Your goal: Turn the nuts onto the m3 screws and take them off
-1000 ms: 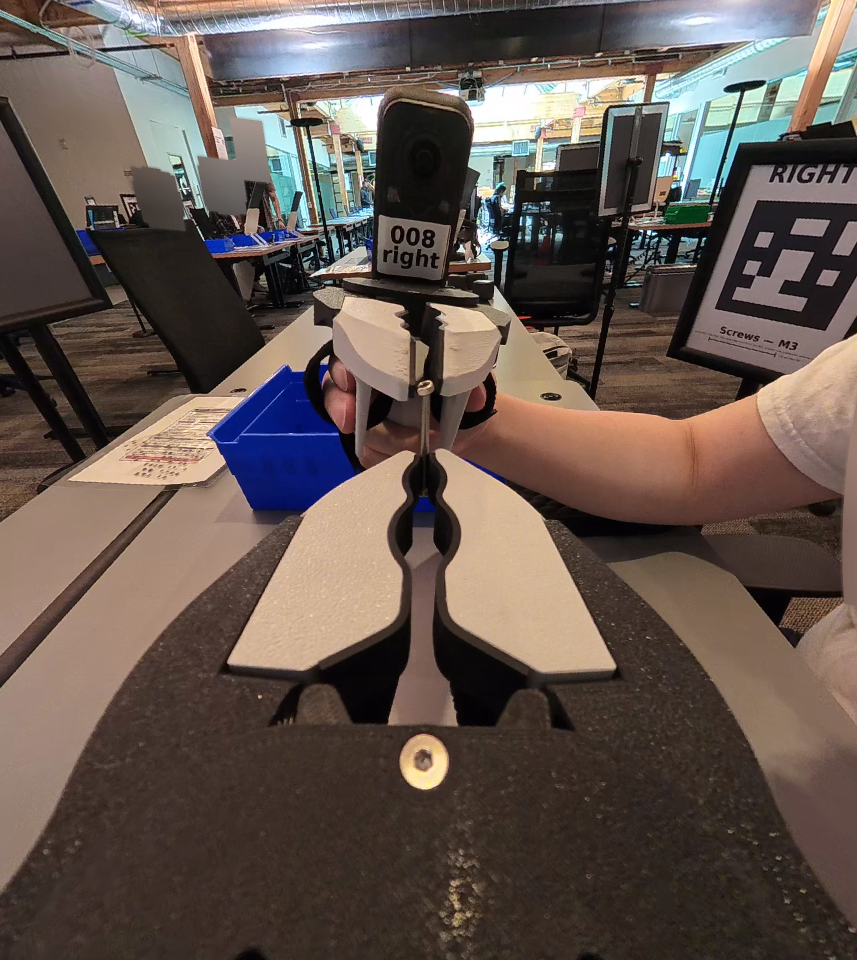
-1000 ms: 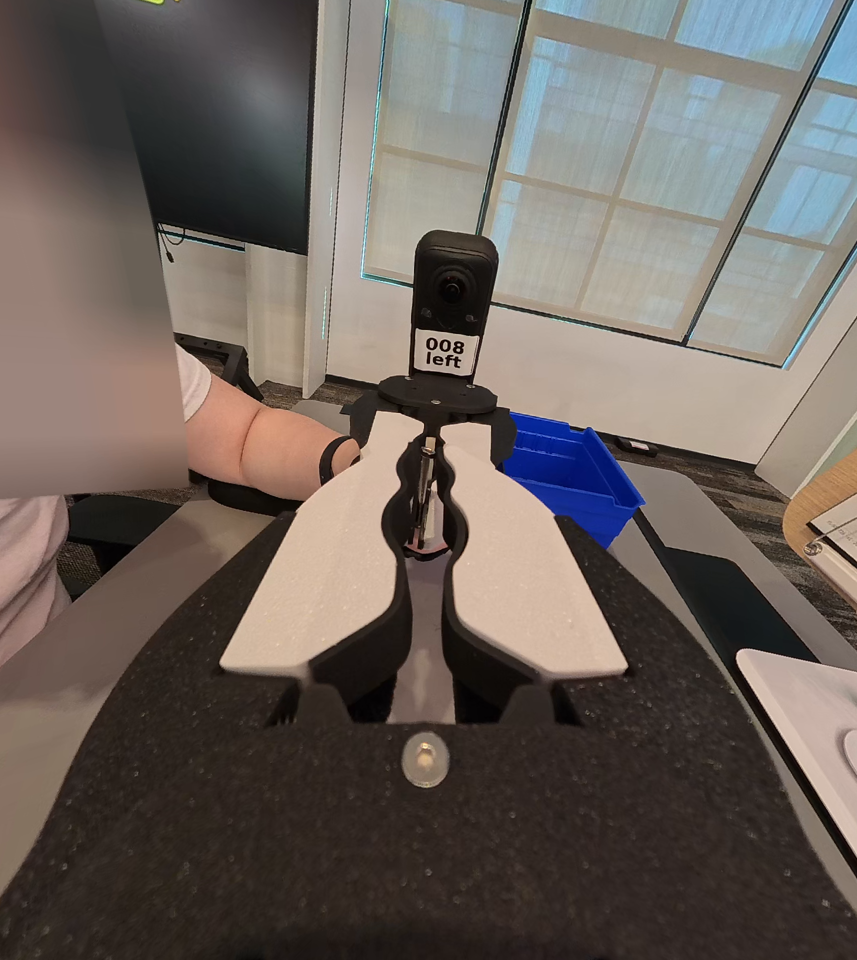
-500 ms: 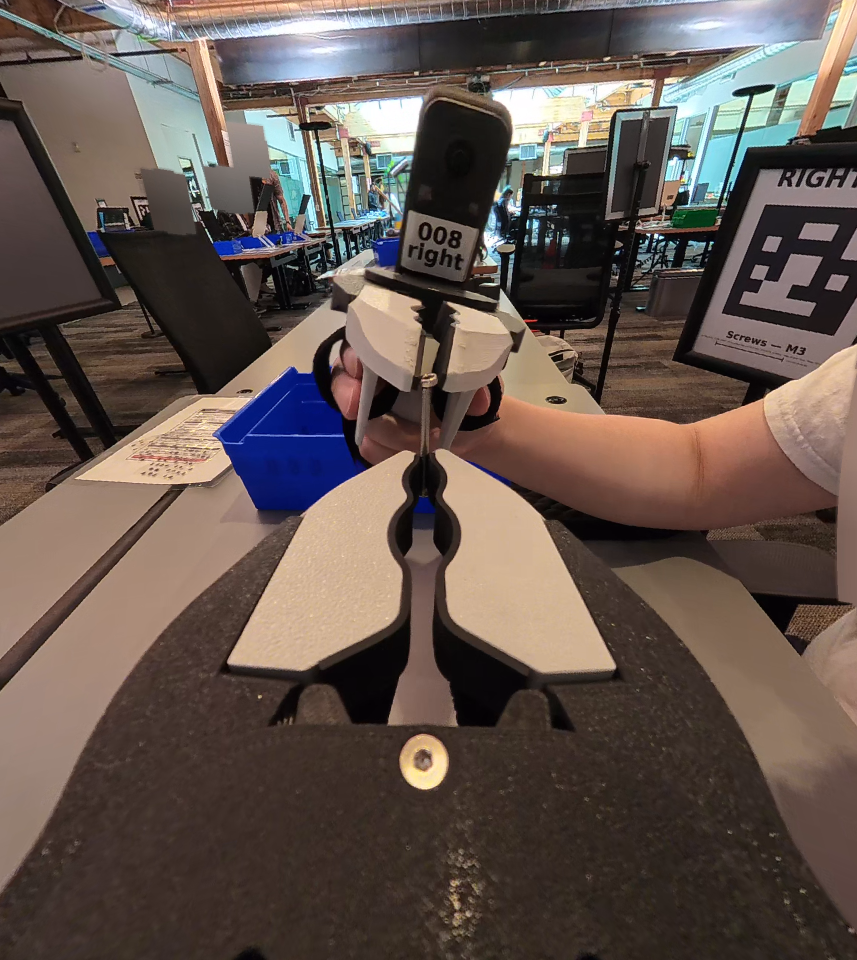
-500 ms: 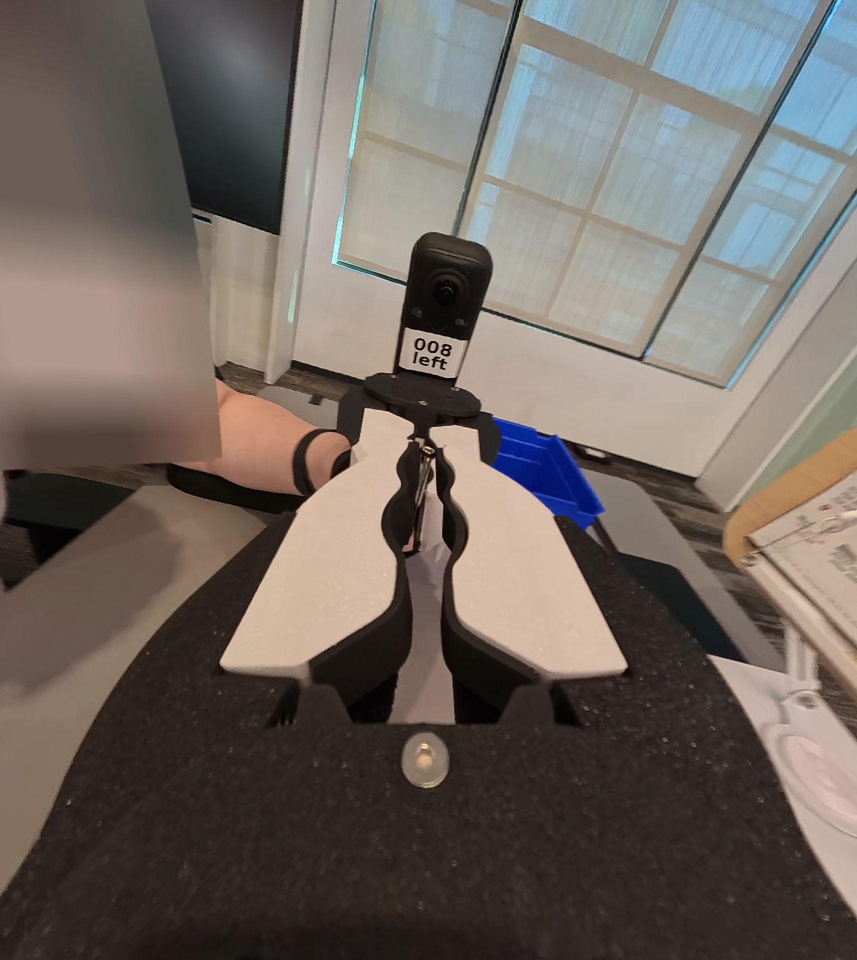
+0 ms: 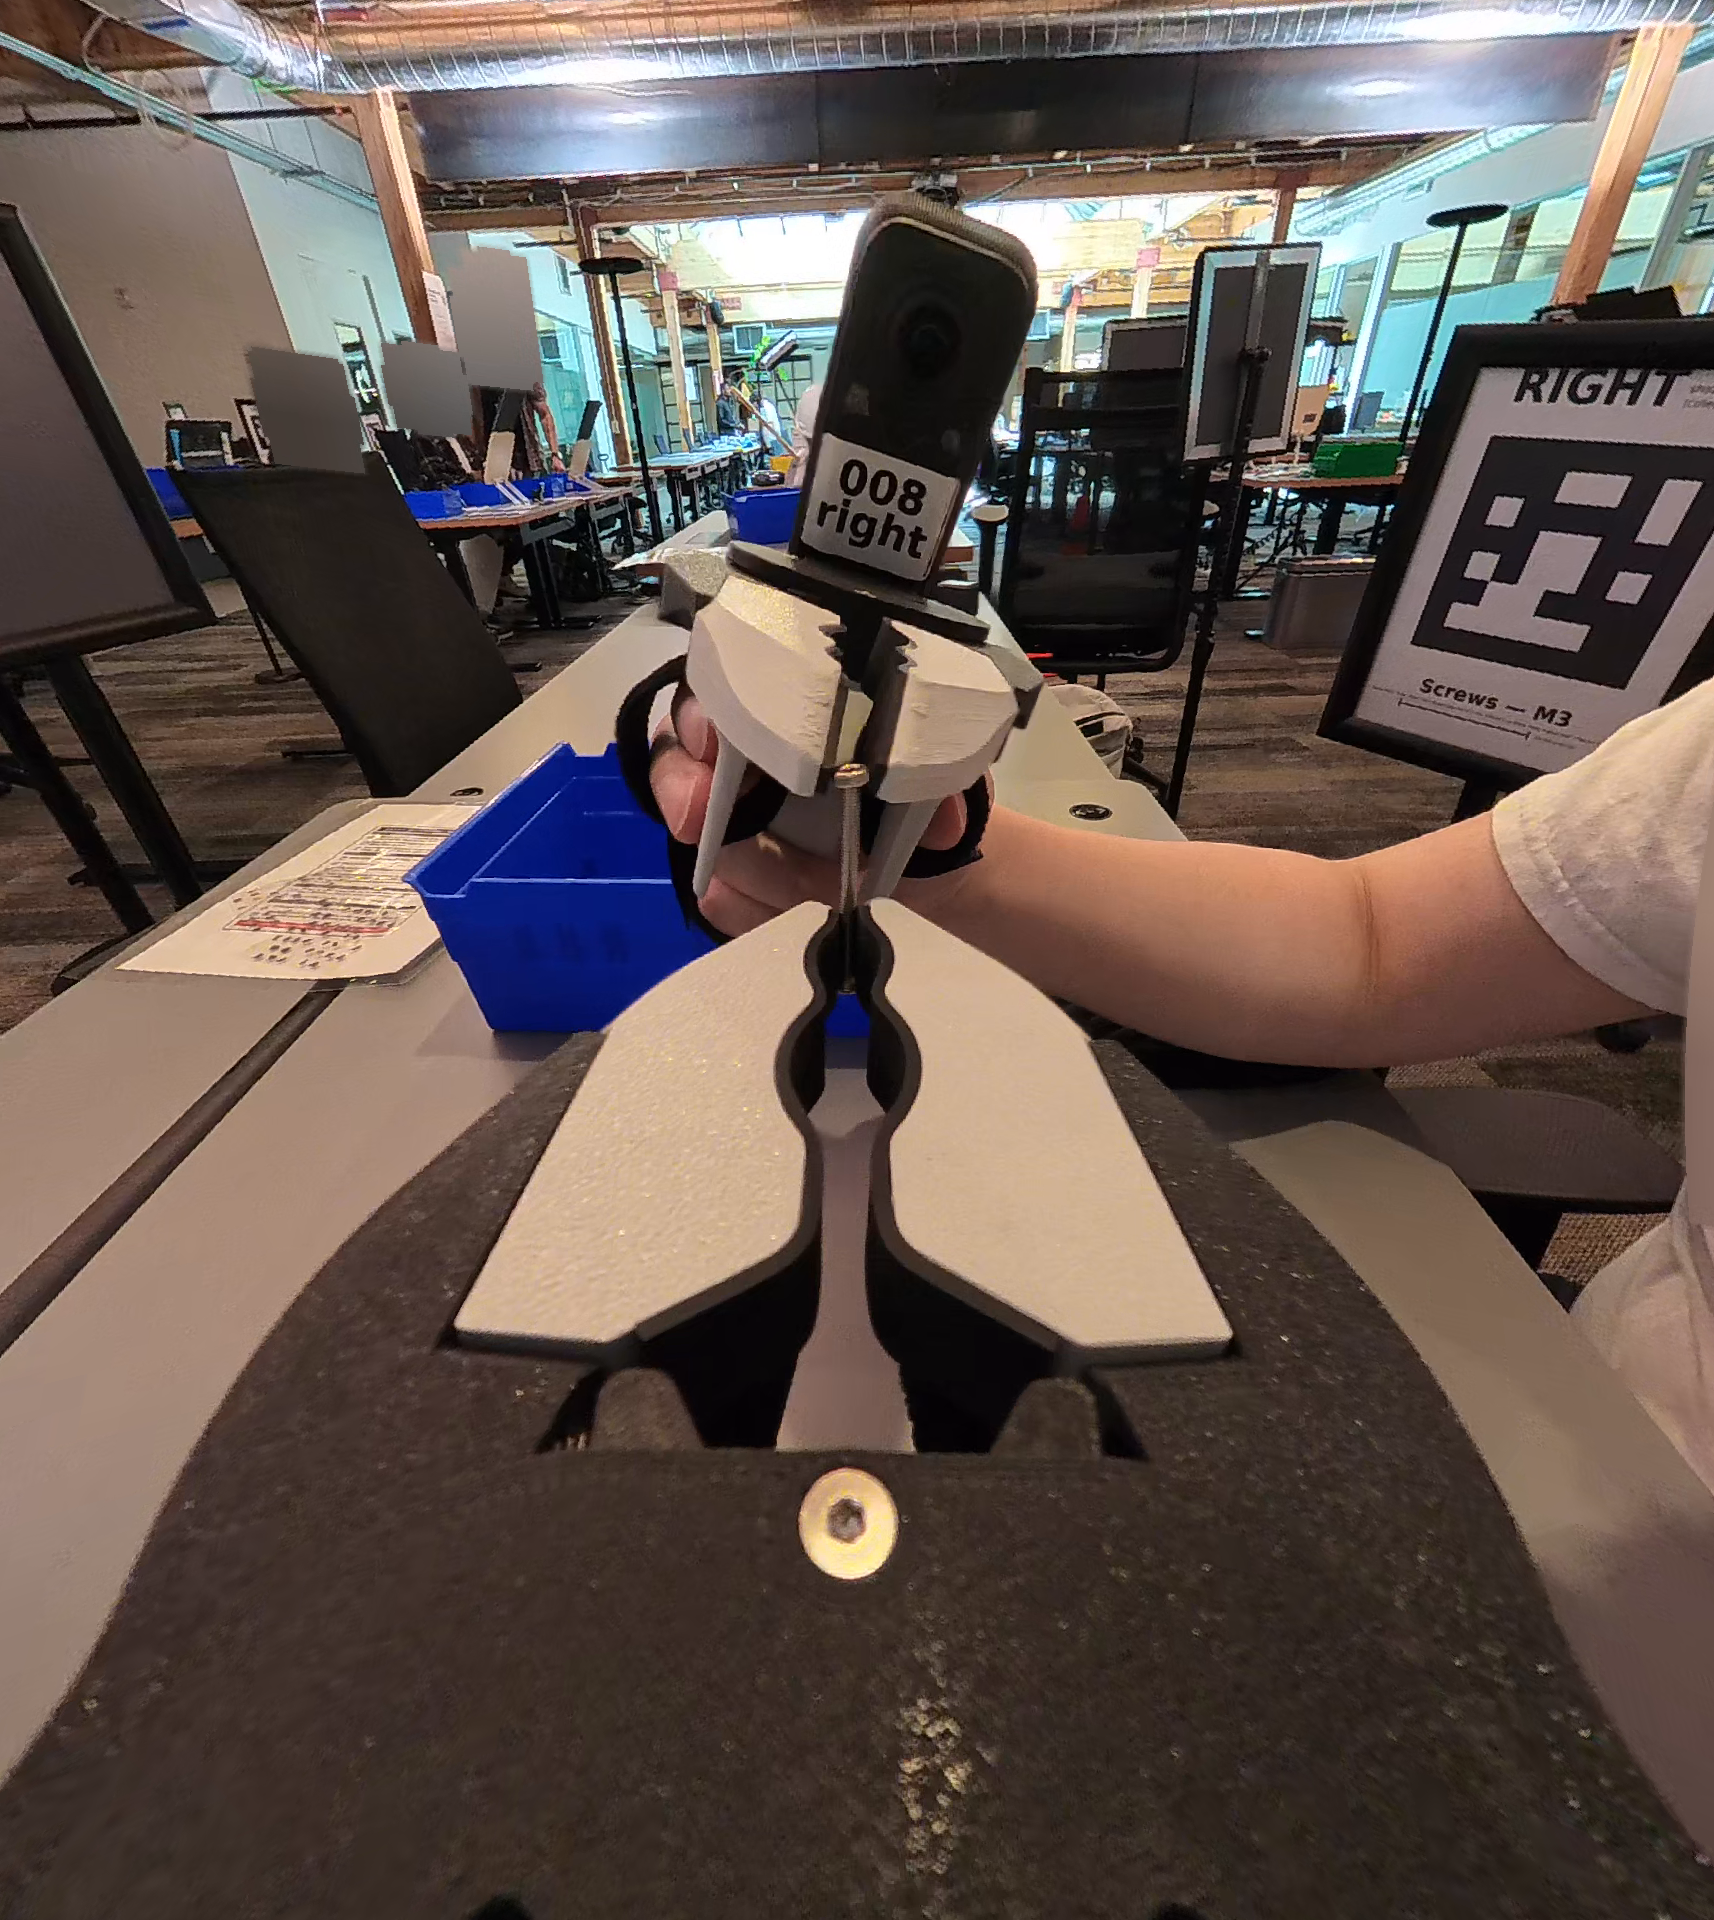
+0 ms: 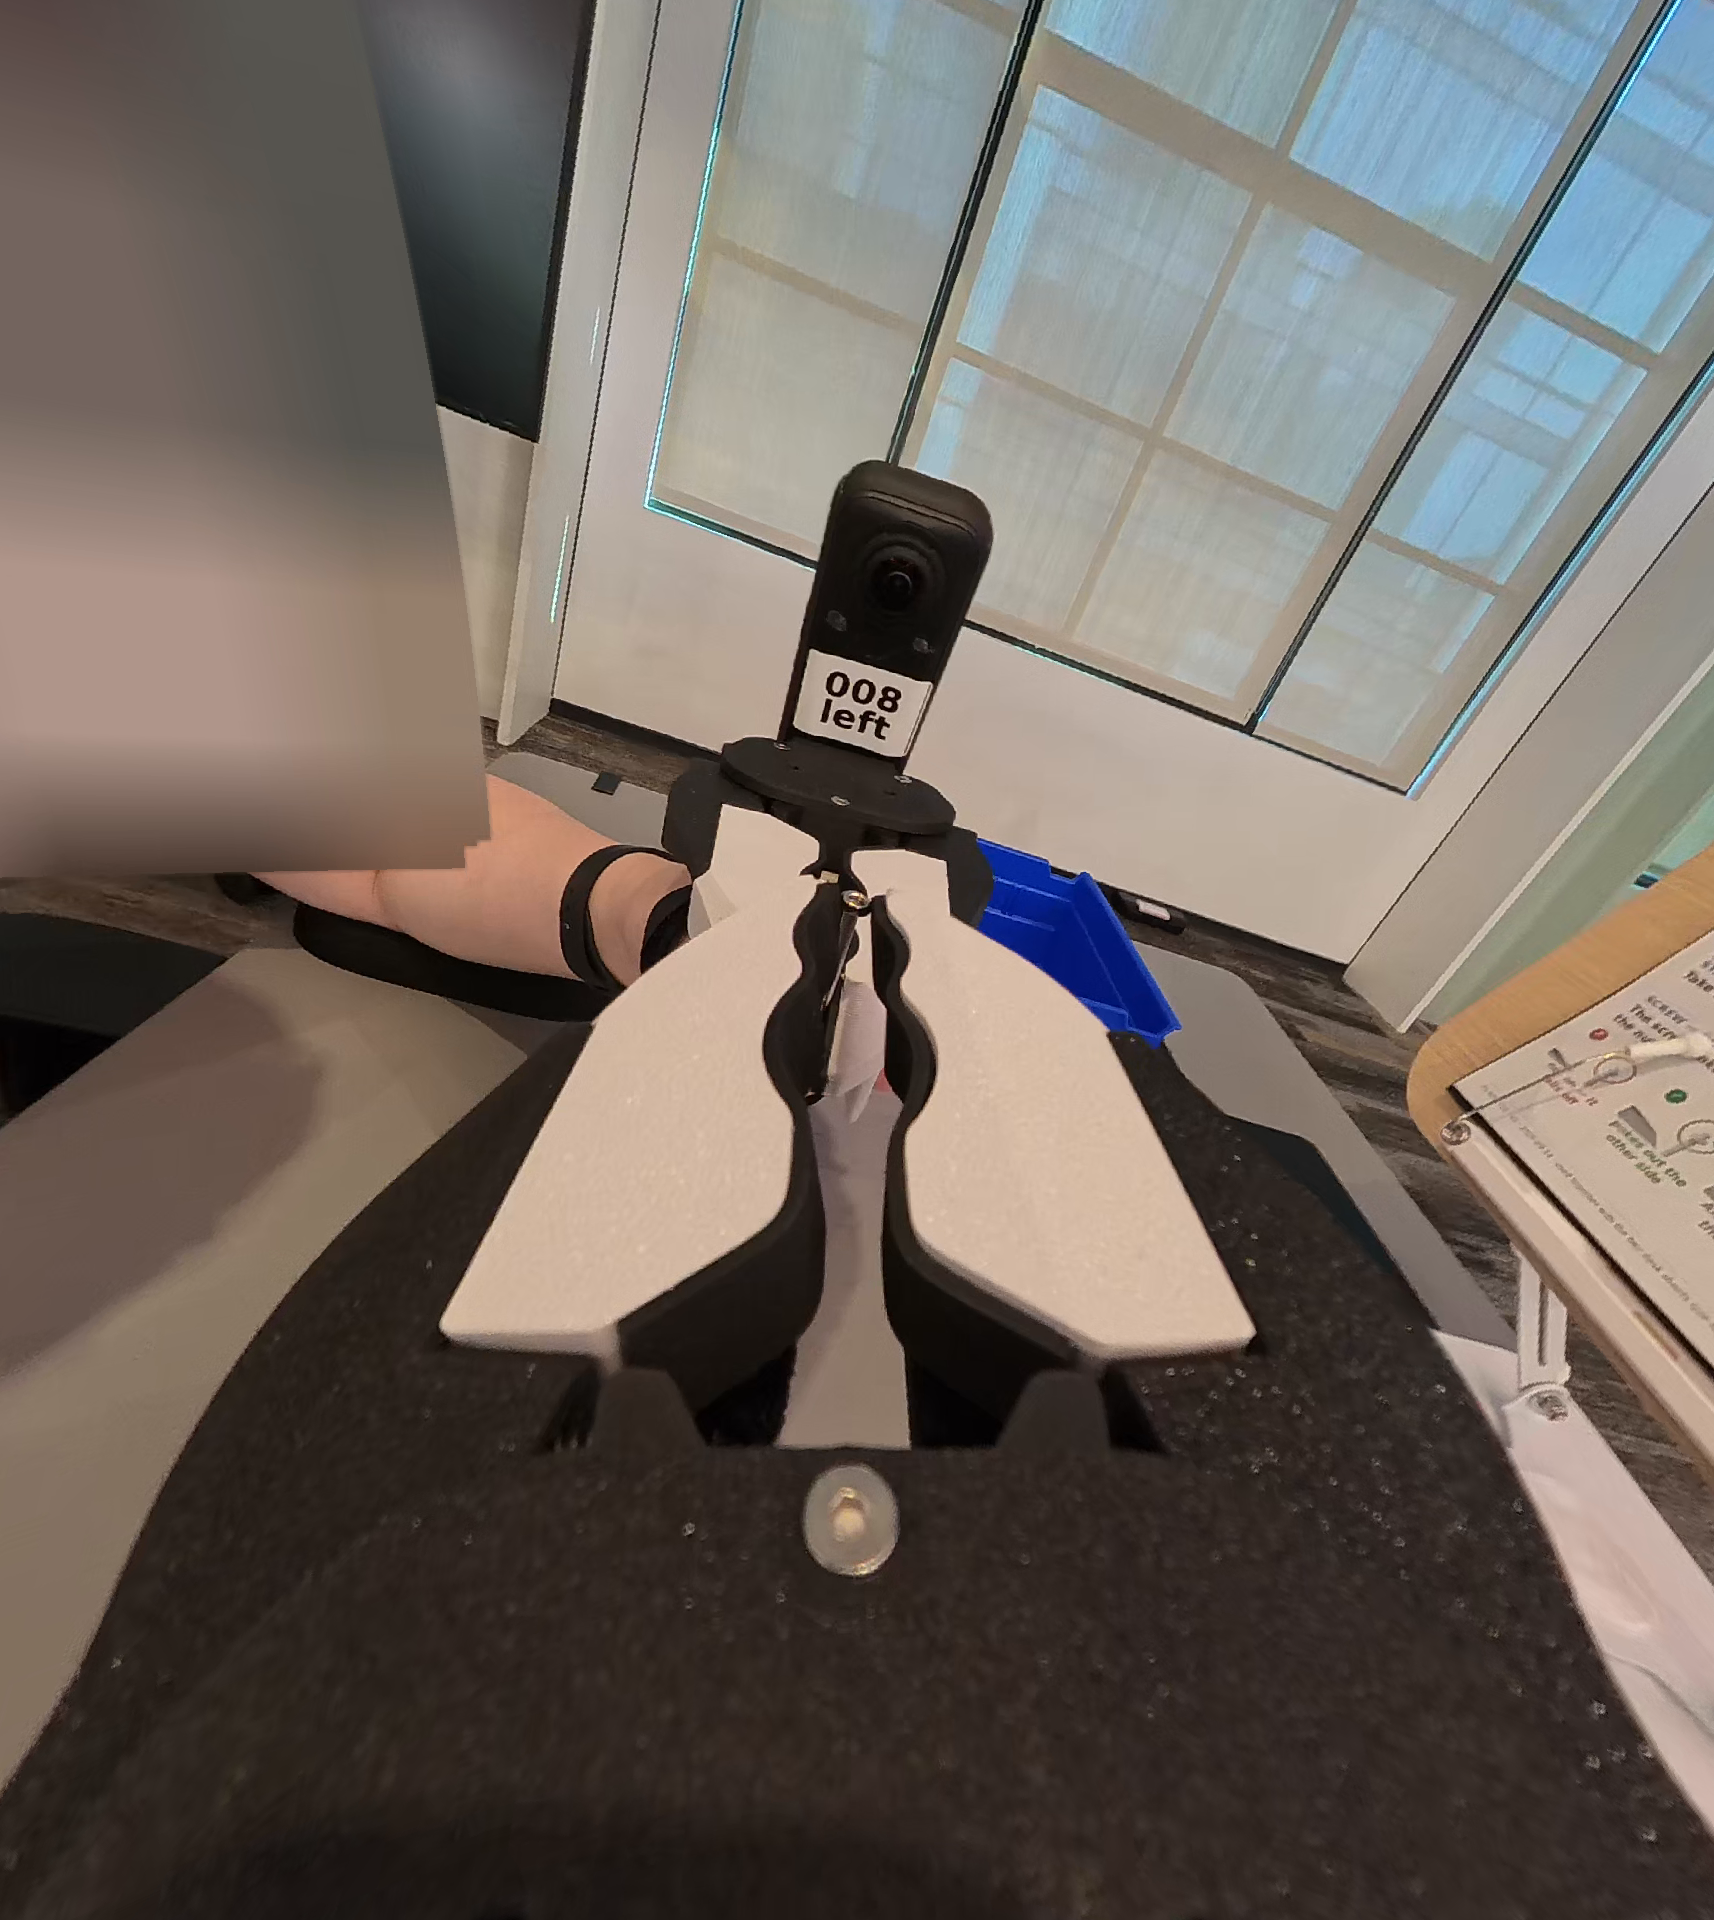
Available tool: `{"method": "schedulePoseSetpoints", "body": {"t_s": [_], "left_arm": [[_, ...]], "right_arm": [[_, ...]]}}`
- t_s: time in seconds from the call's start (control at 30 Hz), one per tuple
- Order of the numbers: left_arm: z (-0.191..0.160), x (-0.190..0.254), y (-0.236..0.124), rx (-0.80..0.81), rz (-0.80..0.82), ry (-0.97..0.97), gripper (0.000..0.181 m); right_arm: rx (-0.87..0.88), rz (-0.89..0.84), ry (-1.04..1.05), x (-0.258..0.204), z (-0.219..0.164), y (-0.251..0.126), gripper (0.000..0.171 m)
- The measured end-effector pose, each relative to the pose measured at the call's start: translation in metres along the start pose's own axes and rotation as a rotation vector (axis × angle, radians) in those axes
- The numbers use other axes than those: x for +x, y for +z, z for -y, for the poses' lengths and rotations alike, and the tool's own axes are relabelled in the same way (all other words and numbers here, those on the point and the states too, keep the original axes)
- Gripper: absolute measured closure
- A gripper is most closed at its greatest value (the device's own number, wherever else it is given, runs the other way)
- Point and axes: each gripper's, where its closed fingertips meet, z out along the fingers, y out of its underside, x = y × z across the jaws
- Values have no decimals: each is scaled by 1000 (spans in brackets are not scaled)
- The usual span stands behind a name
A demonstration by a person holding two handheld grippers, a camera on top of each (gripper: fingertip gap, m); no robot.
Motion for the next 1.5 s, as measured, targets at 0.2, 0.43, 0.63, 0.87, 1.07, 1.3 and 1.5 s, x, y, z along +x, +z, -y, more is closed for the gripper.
{"method": "schedulePoseSetpoints", "body": {"t_s": [0.2,0.43,0.63,0.87,1.07,1.3,1.5], "left_arm": [[3,-1,-1,23,-2,-39,180],[-3,-22,-5,-48,152,2,180],[-9,-44,-13,-88,304,18,180],[-10,-57,-22,-97,410,35,180],[-11,-64,-27,-102,452,26,180],[-12,-65,-28,-98,447,11,180],[-11,-63,-27,-84,431,1,180]], "right_arm": [[-22,-65,-85,3,2,2,166],[-111,-137,8,19,-9,4,165],[-183,-247,102,35,-20,10,165],[-210,-371,154,47,-25,17,166],[-222,-480,173,54,-29,21,166],[-233,-503,159,55,-30,21,166],[-212,-480,157,54,-27,21,160]]}}
